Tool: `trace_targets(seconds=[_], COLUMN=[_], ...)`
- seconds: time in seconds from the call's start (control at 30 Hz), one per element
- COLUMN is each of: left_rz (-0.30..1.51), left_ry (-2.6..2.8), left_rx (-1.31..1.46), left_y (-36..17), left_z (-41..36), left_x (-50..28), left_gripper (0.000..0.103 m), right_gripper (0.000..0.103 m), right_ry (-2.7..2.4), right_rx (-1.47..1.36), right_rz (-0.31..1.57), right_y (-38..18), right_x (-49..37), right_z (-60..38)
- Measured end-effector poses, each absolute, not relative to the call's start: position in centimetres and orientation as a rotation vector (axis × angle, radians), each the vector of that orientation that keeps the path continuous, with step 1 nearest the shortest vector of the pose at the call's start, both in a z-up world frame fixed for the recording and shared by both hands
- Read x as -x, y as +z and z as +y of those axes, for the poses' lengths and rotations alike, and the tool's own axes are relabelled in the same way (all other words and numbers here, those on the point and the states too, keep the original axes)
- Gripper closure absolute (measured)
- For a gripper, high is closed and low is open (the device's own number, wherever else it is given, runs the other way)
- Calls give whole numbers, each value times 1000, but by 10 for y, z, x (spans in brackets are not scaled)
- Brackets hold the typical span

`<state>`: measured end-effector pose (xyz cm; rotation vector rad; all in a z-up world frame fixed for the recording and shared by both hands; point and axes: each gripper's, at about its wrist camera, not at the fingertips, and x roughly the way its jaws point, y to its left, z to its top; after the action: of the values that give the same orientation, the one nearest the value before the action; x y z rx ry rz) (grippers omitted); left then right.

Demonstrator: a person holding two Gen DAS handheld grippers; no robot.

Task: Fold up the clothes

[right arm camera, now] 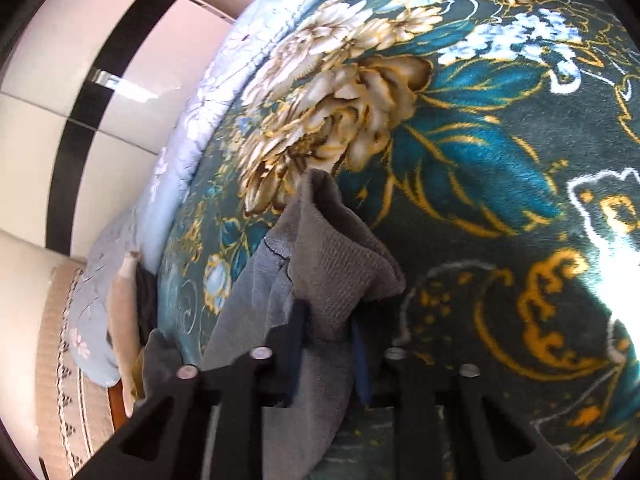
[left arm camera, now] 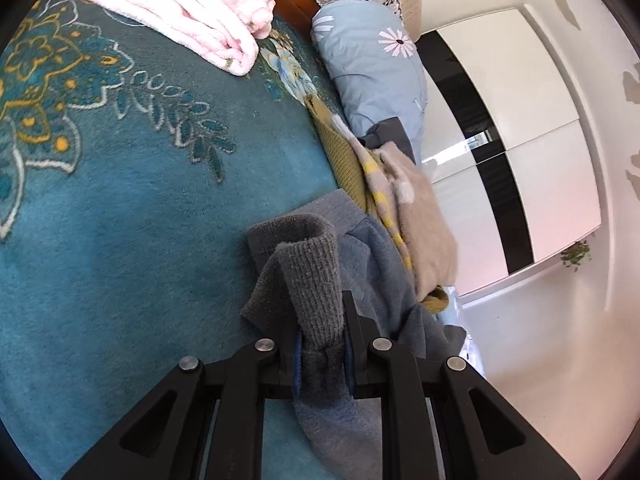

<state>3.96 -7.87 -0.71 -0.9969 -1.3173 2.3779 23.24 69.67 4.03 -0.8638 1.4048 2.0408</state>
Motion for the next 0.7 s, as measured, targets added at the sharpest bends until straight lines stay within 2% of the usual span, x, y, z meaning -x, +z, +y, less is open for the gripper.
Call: trace_targets(seconds=[0.1, 0.2, 0.27, 0.33, 0.4, 0.5, 0.57, 0.7], left_rz=[-1226, -1056, -1015, -981, -1055, -1174, -1136, -1065], left_ry=[2391, 2402, 2441, 2479, 2471, 2375, 2403, 2448], left_rx=[857, 619, 665, 735, 1013, 1165, 1135, 1128], left_y=[30, 78, 75, 69, 30, -8, 1, 4], left_z=[-72, -66, -66, -67, -72, -78, -79, -76], left_x=[-48, -81, -94, -107, -103, -104, -106, -109], left_gripper=[91, 90, 90, 90, 90, 90, 90, 90], right_gripper=[94, 95, 95, 95, 94, 94, 94, 95], right_ry=[2132, 2483, 2563, 2496, 2312, 2089, 2015, 1995], right_rx=[786, 486, 387, 447, 625, 762, 788, 833], right_rz=[1350, 1225, 1102, 1116, 1159, 1274, 1319, 1277], right_y=[73, 141, 168, 157, 121, 68, 48, 46], right_x=[-229, -249, -274, -296, -306, -323, -327, -316], right_z=[695, 680, 669, 677, 692, 706, 708, 711])
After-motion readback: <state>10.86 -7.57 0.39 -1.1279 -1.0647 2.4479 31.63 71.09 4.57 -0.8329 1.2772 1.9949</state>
